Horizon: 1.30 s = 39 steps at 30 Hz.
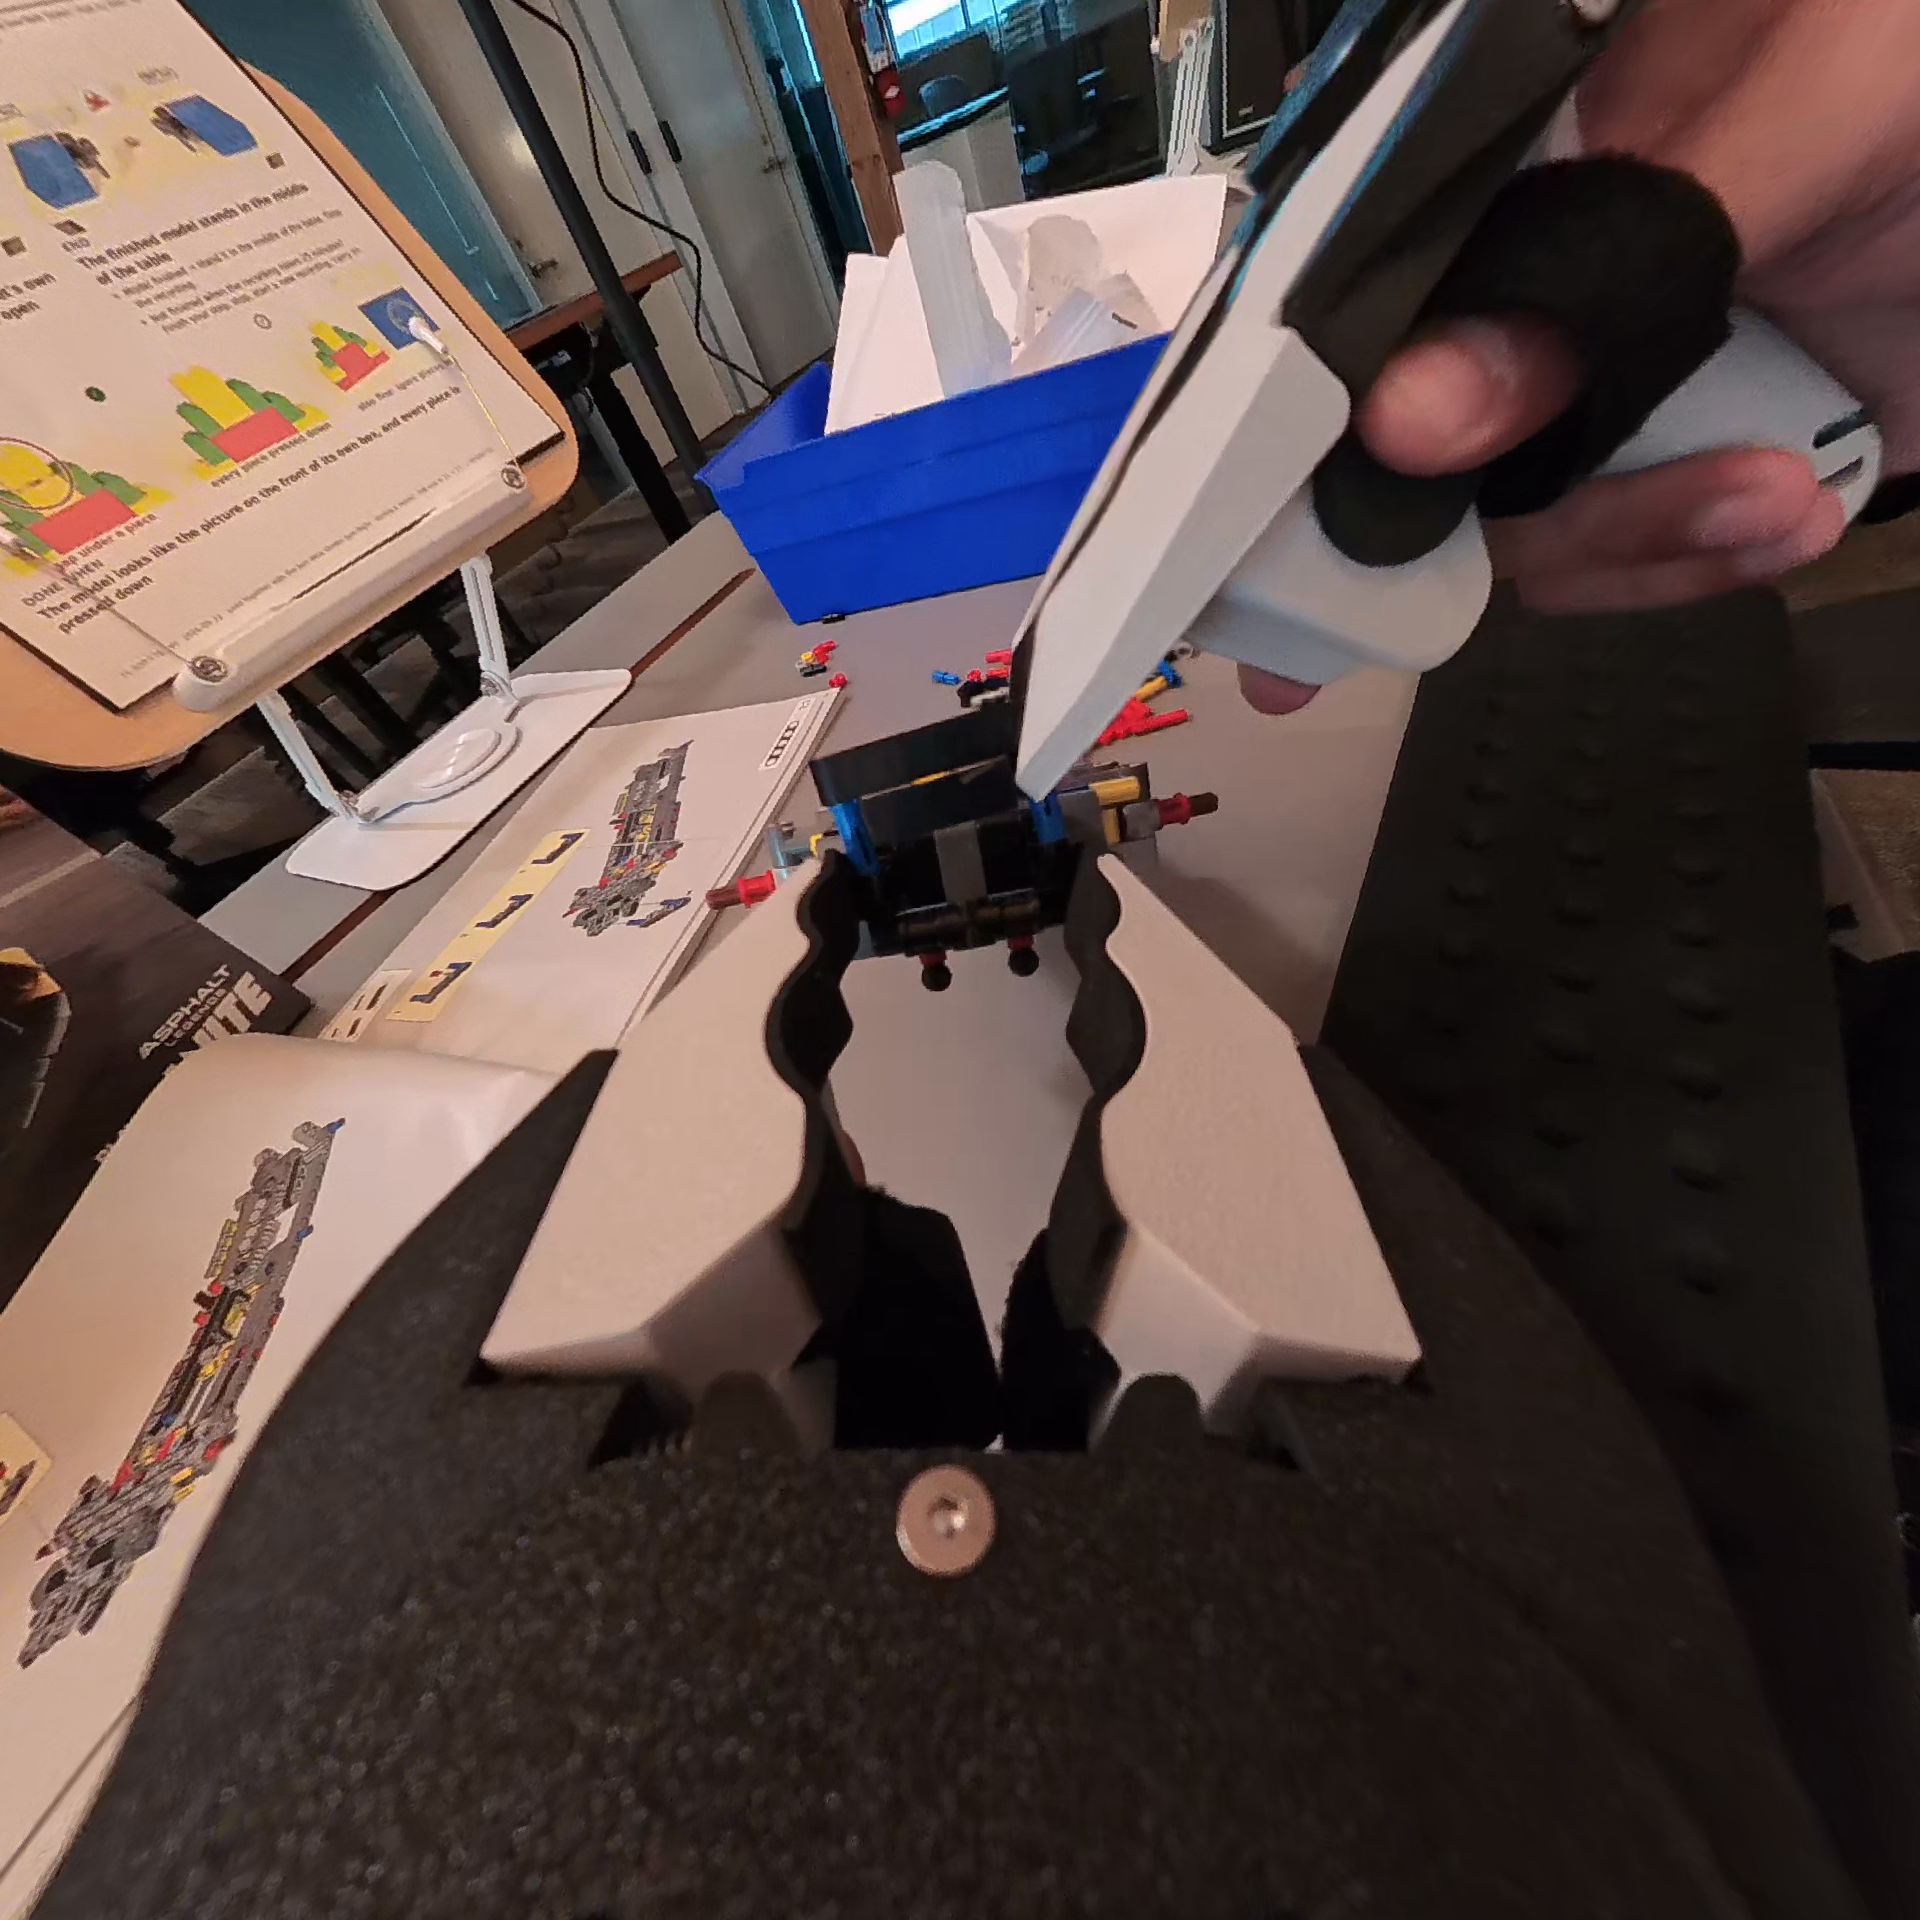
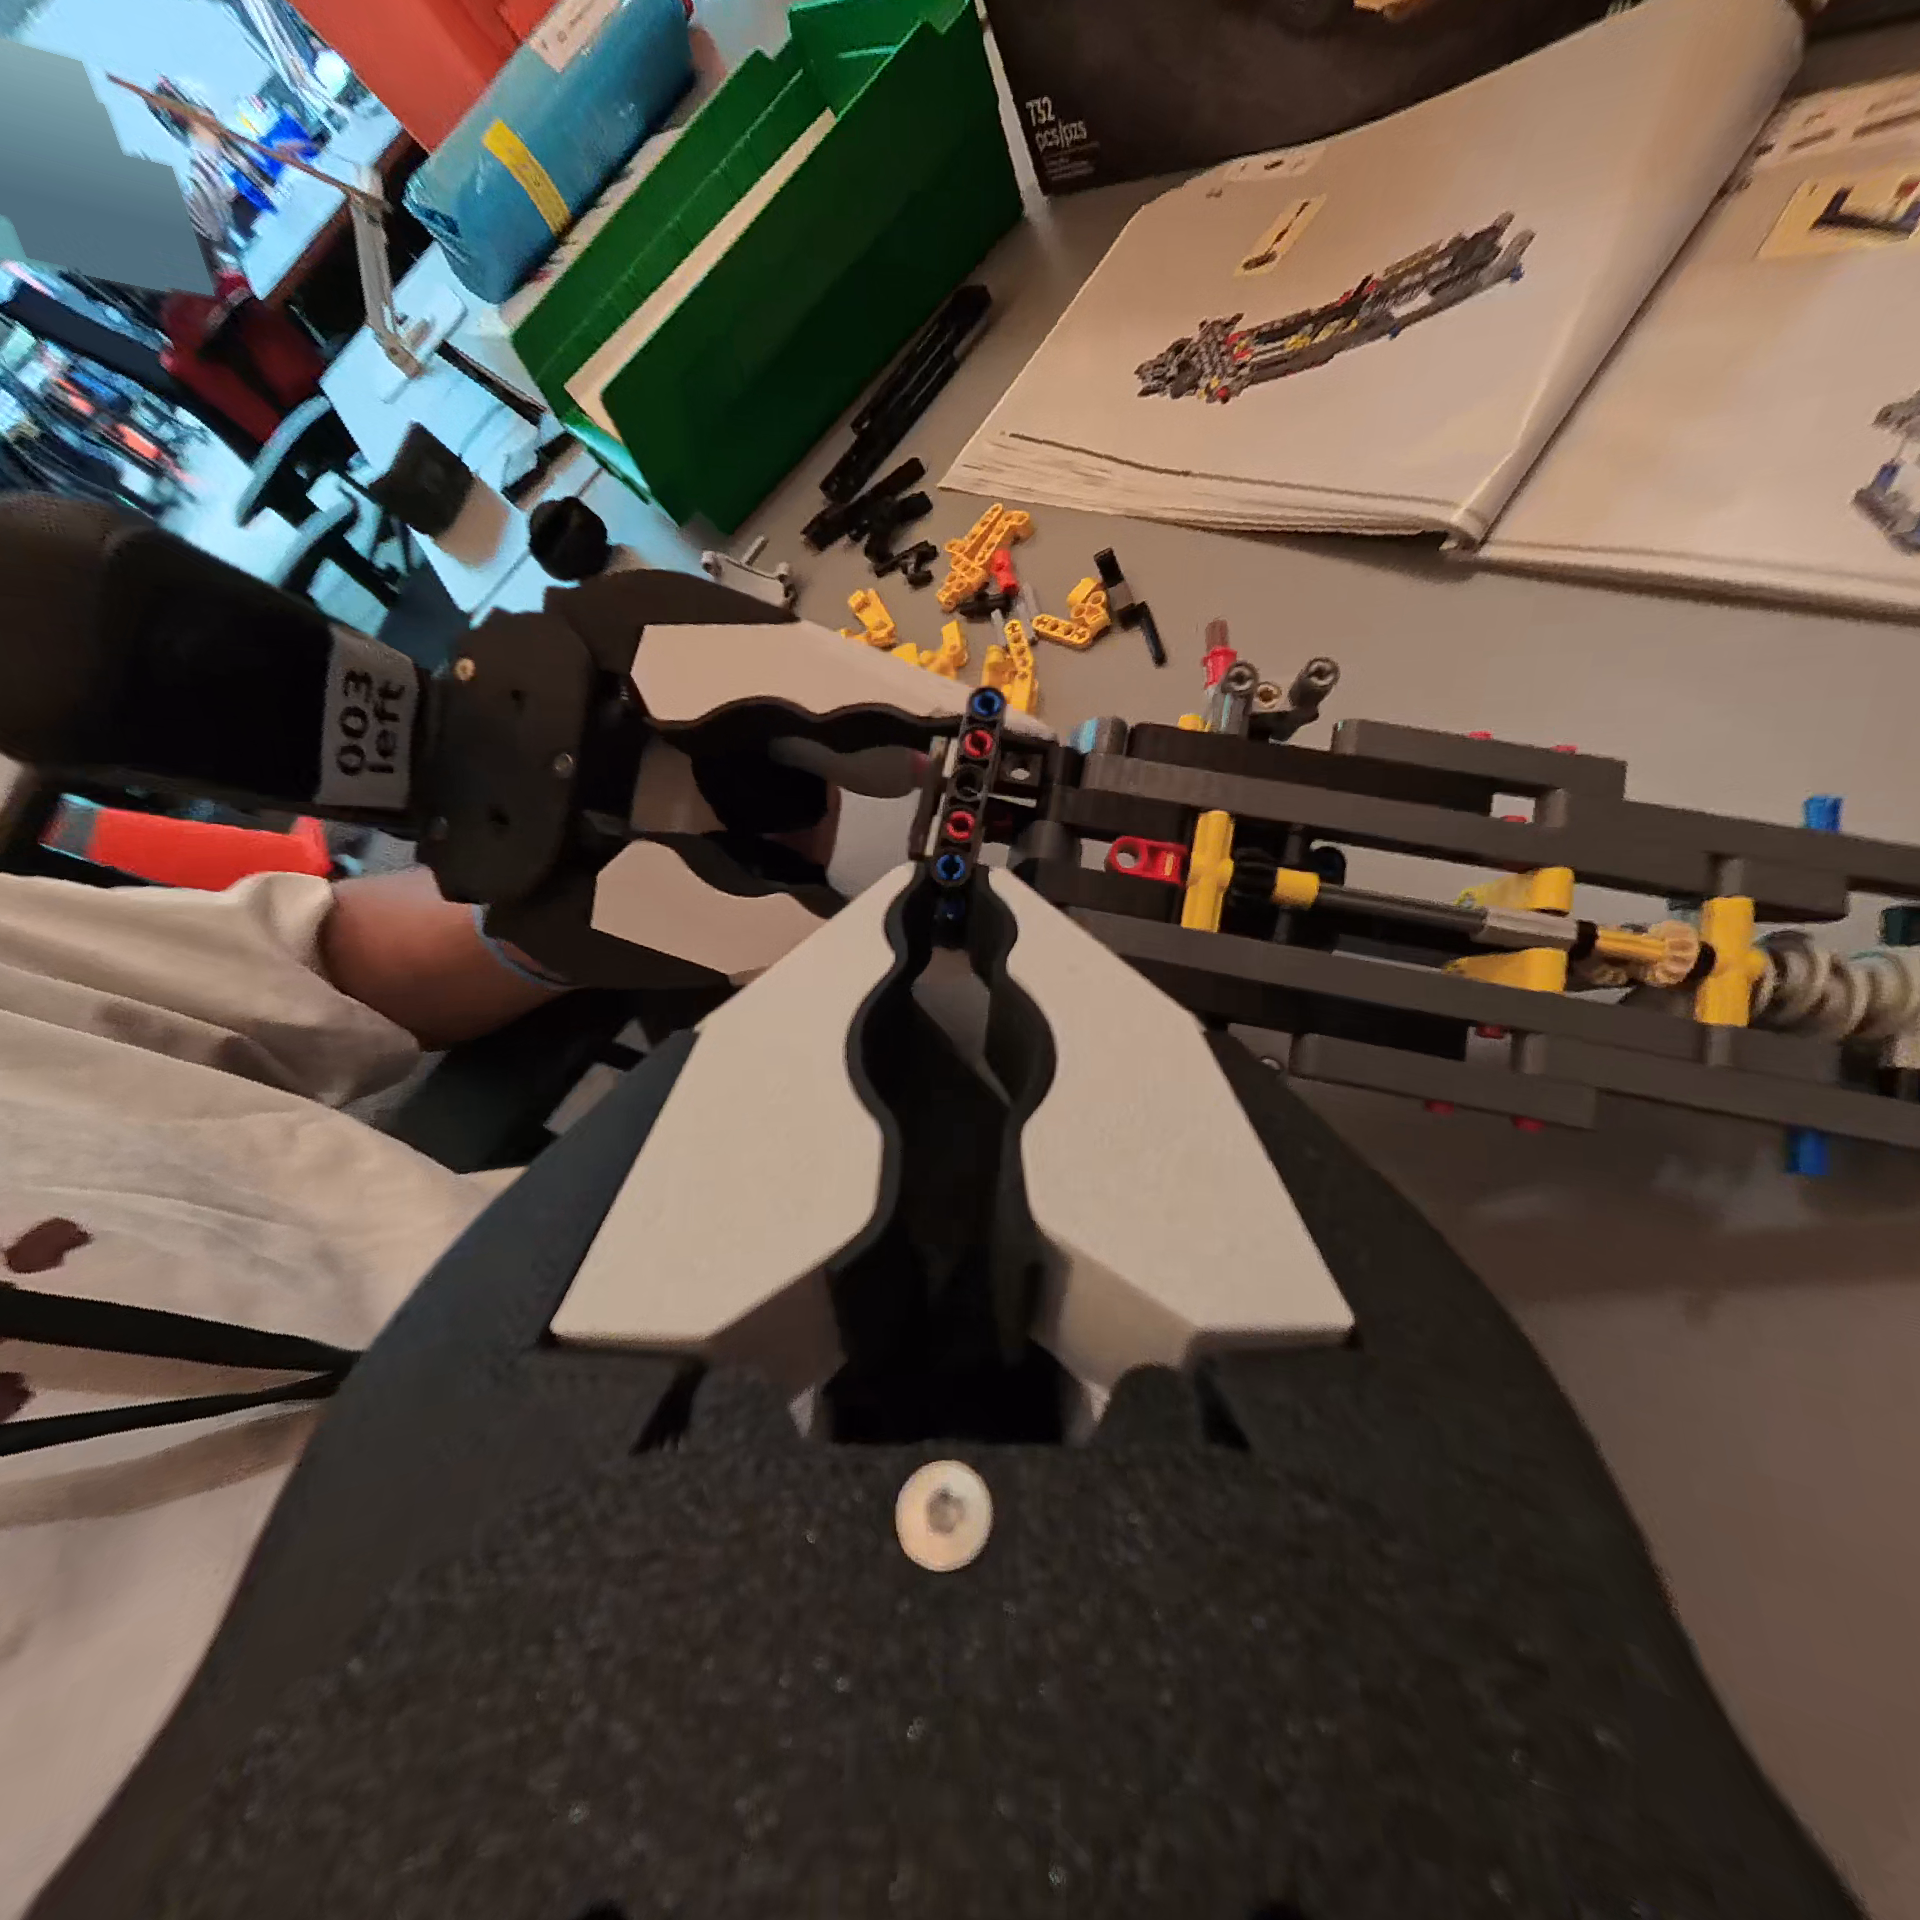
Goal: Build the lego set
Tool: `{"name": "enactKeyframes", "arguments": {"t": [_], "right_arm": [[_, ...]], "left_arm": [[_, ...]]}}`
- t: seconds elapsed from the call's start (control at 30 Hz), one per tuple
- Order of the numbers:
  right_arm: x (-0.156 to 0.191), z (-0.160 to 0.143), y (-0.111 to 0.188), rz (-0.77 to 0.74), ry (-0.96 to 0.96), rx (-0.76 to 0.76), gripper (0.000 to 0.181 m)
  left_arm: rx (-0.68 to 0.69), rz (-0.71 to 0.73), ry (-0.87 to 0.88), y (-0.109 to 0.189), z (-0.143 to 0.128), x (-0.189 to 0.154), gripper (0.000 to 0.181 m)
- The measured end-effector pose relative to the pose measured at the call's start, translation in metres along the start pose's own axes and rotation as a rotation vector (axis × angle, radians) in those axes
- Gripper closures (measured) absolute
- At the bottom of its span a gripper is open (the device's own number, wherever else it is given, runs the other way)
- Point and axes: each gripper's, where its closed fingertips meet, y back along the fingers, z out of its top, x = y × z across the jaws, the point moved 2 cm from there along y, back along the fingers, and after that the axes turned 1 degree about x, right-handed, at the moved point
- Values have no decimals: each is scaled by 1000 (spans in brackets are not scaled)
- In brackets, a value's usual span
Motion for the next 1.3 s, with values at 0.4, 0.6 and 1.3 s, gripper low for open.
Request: {"name": "enactKeyframes", "arguments": {"t": [0.4, 0.6, 1.3], "right_arm": [[-1, -4, -1, -54, 55, -60, 176], [0, -2, -2, -76, 71, -163, 176], [-1, -2, -1, -88, 66, -68, 176]], "left_arm": [[19, 25, -31, -1, -1, 0, 143], [7, 17, 16, -1, 1, 2, 142], [-19, 25, -44, 0, 1, 2, 142]]}}
